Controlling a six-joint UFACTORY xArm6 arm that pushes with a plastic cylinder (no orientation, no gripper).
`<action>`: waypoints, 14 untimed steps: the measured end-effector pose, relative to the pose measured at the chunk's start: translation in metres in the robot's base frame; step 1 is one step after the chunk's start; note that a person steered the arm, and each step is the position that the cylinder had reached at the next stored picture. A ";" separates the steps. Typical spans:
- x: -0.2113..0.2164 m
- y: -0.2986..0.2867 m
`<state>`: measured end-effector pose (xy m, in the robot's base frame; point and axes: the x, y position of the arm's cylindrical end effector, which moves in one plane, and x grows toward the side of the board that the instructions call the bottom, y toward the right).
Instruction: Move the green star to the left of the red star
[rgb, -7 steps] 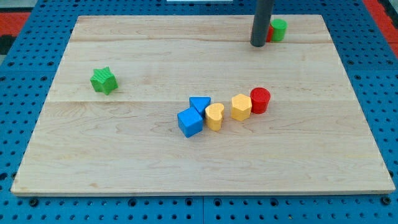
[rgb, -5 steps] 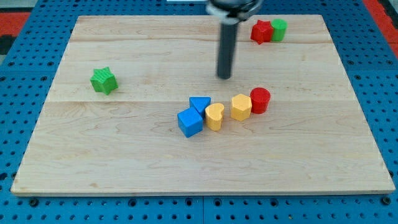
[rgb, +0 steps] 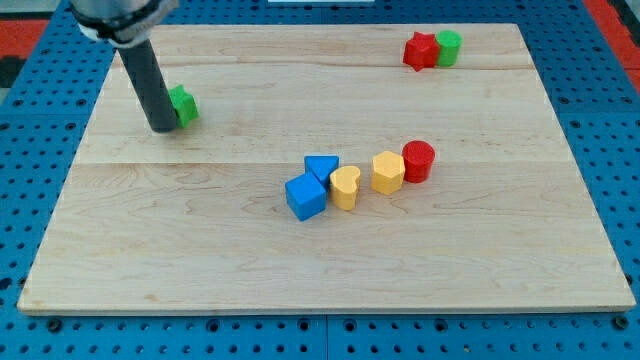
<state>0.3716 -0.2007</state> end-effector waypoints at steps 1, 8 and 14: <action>0.029 -0.037; -0.082 0.100; -0.127 0.217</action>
<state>0.2450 0.0160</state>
